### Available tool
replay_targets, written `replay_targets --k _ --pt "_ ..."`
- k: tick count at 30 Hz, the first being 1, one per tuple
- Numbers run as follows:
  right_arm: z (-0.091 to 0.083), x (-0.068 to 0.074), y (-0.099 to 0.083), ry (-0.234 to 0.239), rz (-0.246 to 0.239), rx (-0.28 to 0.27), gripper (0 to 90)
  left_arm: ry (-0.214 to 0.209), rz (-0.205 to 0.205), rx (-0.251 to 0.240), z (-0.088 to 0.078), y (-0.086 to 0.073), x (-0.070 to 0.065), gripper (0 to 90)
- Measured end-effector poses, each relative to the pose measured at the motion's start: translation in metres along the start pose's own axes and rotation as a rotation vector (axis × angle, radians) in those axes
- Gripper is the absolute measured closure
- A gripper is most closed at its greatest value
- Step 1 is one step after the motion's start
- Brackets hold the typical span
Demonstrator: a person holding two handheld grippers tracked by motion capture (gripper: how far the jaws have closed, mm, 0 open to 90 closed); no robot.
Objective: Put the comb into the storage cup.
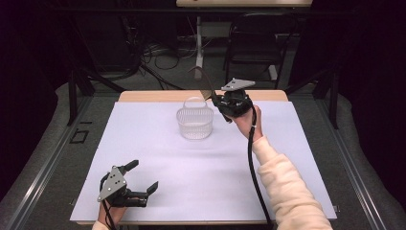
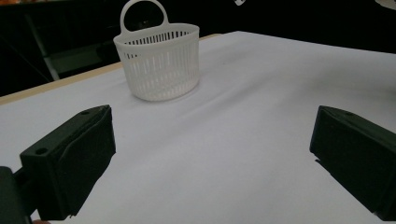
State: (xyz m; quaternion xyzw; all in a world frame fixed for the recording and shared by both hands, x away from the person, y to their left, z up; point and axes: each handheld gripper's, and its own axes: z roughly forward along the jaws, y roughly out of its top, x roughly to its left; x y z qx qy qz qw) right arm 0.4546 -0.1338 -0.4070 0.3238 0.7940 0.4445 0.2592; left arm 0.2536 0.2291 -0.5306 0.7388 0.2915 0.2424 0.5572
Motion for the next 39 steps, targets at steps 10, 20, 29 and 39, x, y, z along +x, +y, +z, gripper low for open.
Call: replay_targets --k 10,20,29,39 --pt "0.004 0.002 0.002 0.000 0.000 -0.009 72.4 -0.001 -0.001 0.001 0.000 0.000 0.000 0.2" --pt "0.009 0.006 0.005 0.004 -0.005 -0.017 72.4 -0.002 -0.001 0.001 0.000 0.000 0.000 0.2" --pt "0.013 0.008 0.006 0.003 -0.005 -0.023 72.4 -0.003 -0.001 0.002 0.000 0.000 0.000 0.2" --pt "0.018 0.010 0.007 -0.003 -0.007 -0.032 72.5 -0.003 0.000 0.002 0.000 0.000 0.000 0.2"
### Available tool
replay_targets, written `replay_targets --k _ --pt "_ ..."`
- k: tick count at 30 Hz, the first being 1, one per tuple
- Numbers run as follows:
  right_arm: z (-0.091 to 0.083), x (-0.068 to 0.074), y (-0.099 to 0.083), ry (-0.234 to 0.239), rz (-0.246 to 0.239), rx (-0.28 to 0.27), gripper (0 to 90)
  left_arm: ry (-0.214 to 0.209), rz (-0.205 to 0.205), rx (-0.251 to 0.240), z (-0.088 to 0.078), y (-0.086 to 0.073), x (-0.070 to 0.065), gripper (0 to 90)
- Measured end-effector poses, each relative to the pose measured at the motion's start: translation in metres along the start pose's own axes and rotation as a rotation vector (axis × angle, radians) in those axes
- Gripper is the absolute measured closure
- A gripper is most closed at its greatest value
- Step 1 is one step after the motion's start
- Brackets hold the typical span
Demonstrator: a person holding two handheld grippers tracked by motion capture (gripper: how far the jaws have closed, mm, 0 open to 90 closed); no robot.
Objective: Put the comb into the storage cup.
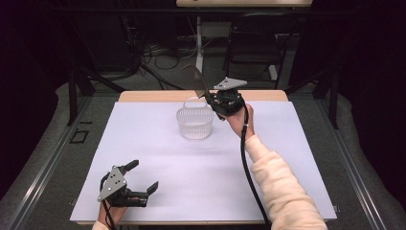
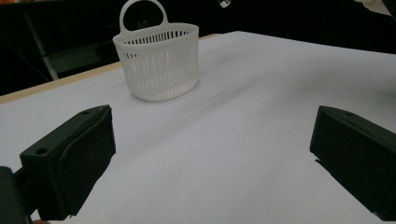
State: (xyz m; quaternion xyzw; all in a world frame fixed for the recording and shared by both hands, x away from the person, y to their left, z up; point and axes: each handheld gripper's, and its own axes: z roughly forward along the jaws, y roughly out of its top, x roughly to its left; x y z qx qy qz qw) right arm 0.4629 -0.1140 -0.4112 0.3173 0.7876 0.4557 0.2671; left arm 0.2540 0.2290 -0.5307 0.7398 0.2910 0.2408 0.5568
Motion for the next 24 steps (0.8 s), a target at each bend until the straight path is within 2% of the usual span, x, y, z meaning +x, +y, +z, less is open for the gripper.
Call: replay_targets --k 24 --pt "0.013 0.004 0.005 -0.009 -0.019 -0.030 72.5 -0.001 0.000 -0.001 0.000 0.000 0.000 0.2"
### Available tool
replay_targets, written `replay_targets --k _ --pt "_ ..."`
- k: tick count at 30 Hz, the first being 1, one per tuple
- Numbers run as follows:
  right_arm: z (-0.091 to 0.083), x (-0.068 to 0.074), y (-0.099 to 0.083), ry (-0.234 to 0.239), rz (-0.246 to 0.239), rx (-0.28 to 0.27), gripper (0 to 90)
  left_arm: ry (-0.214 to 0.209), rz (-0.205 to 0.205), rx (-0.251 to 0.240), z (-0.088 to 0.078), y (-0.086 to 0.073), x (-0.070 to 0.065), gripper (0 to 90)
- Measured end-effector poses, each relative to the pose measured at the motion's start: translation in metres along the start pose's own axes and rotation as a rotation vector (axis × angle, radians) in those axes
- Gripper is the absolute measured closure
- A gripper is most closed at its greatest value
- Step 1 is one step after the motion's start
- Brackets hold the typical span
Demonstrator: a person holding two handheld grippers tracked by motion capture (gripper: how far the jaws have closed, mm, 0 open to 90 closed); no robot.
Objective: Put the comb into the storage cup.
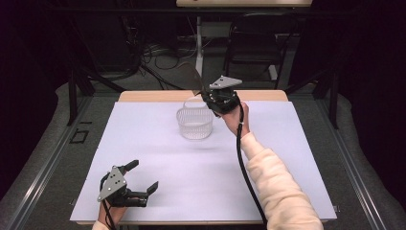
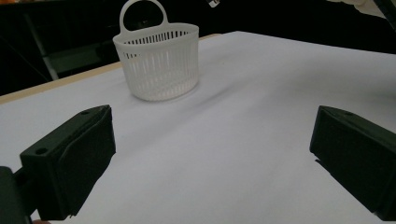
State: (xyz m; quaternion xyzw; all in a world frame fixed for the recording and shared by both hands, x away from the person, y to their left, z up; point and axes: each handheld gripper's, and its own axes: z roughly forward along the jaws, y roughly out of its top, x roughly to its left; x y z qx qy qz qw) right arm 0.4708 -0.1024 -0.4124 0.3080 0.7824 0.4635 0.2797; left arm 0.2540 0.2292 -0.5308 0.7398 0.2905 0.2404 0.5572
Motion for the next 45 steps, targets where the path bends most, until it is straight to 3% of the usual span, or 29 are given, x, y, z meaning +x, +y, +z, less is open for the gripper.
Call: replay_targets --k 45 --pt "0.019 0.008 0.004 -0.001 -0.024 -0.070 72.4 0.004 -0.003 0.000 0.000 0.000 0.000 0.2"
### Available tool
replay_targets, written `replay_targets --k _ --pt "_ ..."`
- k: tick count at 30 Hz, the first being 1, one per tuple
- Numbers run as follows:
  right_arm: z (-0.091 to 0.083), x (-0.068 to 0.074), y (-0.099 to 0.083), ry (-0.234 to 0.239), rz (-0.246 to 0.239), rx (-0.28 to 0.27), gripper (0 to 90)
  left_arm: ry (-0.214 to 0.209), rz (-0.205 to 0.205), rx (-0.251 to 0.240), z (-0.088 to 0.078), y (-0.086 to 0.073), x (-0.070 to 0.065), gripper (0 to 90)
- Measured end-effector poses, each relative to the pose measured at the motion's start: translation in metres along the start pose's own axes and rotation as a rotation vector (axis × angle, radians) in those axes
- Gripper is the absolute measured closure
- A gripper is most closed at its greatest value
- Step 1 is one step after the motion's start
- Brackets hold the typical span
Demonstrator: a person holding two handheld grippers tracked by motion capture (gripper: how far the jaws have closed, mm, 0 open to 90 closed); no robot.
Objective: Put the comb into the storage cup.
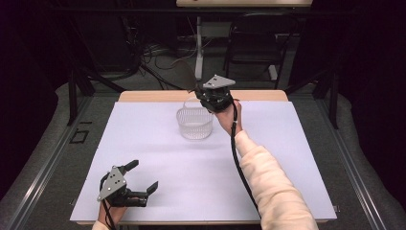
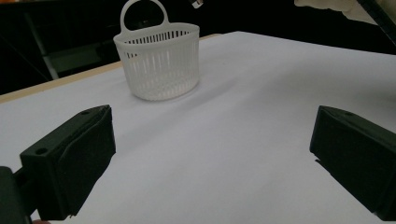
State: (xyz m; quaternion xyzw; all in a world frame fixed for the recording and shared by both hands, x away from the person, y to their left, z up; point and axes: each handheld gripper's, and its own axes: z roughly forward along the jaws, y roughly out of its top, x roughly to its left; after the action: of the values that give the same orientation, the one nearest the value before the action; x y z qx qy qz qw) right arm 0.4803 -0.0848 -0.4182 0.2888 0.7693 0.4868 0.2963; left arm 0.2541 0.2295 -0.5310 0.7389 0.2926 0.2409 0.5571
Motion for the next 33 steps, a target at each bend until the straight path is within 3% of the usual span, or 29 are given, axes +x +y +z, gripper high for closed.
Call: replay_targets --k 33 --pt "0.016 0.011 -0.005 0.038 -0.016 -0.016 72.4 0.001 -0.003 -0.004 0.000 0.000 0.000 0.2"
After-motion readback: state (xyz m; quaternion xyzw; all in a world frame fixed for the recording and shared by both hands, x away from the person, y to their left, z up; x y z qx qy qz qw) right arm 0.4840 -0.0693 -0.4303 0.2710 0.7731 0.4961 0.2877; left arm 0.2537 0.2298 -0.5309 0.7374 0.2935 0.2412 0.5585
